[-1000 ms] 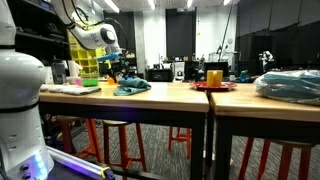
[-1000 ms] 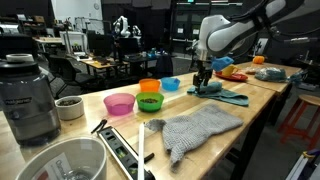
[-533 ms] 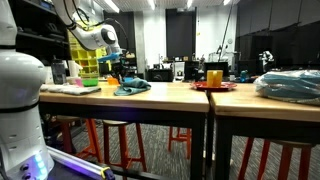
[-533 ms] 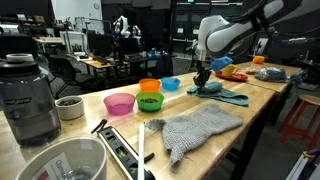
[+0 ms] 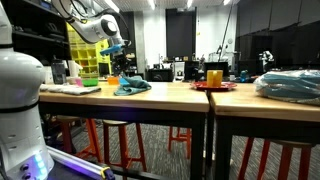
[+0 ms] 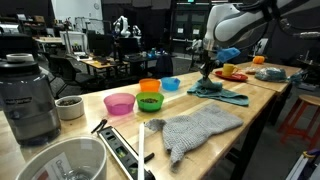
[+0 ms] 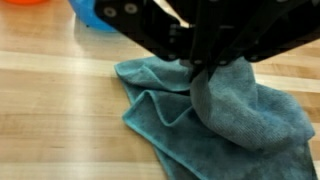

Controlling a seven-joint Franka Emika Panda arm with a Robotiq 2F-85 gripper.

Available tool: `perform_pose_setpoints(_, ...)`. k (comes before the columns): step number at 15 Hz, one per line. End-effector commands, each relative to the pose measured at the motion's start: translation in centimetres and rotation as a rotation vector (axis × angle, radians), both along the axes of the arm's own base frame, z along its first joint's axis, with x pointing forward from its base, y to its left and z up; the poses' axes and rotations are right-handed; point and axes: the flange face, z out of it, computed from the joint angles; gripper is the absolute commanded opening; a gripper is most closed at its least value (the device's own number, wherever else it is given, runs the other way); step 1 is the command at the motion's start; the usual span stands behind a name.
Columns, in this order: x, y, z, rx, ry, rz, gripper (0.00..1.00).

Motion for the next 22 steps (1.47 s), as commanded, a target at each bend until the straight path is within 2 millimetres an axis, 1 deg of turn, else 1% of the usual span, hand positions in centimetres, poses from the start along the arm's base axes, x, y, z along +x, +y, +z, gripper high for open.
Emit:
perform_pose_setpoints(1, -1.0, -2.9, 3.9, -0.006, -0.046, -0.015, 0.01)
perform_pose_setpoints(5, -0.5, -6.7, 7.7, 0.071, -0.088, -0.024, 0.01)
perform_pose_setpoints(8, 0.2, -9.4, 10.3, 0.164, -0.104, -0.036, 0.01)
perform_pose_setpoints(12, 1.3, -12.9, 13.4, 0.266, -0.096, -0.045, 0.01)
perform_pose_setpoints(14, 2.1, -14.4, 14.4, 0.303, -0.078, -0.045, 0.01)
perform_pose_setpoints(16, 3.3, -15.7, 15.0, 0.336, -0.058, -0.040, 0.01)
perform_pose_setpoints(22, 7.1, -18.6, 15.5, 0.365, 0.011, -0.032, 0.01)
